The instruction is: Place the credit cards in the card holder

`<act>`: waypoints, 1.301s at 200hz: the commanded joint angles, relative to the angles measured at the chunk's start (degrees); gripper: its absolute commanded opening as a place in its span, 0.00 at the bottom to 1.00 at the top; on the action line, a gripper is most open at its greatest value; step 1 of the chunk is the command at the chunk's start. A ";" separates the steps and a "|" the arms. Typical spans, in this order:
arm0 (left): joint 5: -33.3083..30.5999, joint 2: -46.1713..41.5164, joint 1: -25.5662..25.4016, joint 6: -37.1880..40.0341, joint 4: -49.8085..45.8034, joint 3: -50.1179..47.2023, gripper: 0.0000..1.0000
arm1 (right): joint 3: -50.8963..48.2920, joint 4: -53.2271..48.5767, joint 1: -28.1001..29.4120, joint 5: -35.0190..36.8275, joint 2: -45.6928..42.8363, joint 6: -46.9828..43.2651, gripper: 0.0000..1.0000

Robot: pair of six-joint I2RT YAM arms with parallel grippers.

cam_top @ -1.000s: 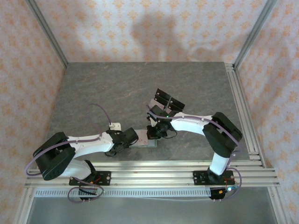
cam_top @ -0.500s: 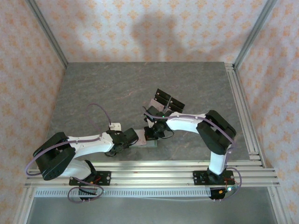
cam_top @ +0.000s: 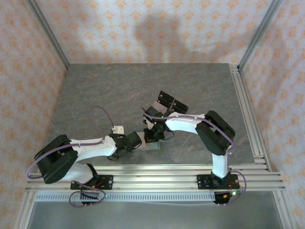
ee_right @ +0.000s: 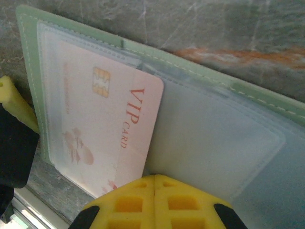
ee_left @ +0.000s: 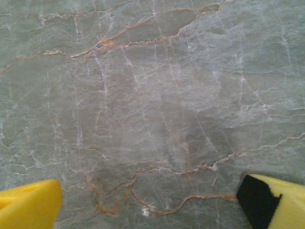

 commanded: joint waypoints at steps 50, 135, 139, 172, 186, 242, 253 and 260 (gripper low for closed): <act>3.25 3.75 -1.58 -1.12 2.78 0.59 1.00 | 3.22 -3.40 0.87 -1.53 0.99 -2.87 0.00; 2.65 4.33 -1.55 -0.71 2.29 1.62 1.00 | -7.63 -2.06 -4.63 2.07 -6.32 -4.13 0.00; 2.66 4.34 -1.57 -0.70 2.21 1.70 1.00 | -7.86 -2.15 -4.89 2.18 -6.43 -4.39 0.00; 2.17 4.07 -1.58 -0.39 1.52 2.59 1.00 | -7.85 -3.69 -6.07 3.75 -7.24 -6.07 0.00; 1.80 3.70 -1.58 -0.22 1.10 3.10 1.00 | -7.34 -4.17 -6.08 3.58 -8.12 -6.37 0.00; 0.73 3.40 -1.36 0.65 0.86 4.75 1.00 | -5.37 -3.55 -5.01 1.48 -11.05 -4.46 0.00; 0.61 3.55 -1.25 0.80 1.21 4.77 1.00 | -4.79 -3.17 -4.39 1.26 -10.39 -4.11 0.00; 0.51 3.66 -1.22 0.78 1.44 4.77 1.00 | -4.28 -2.93 -4.03 1.07 -9.67 -3.91 0.00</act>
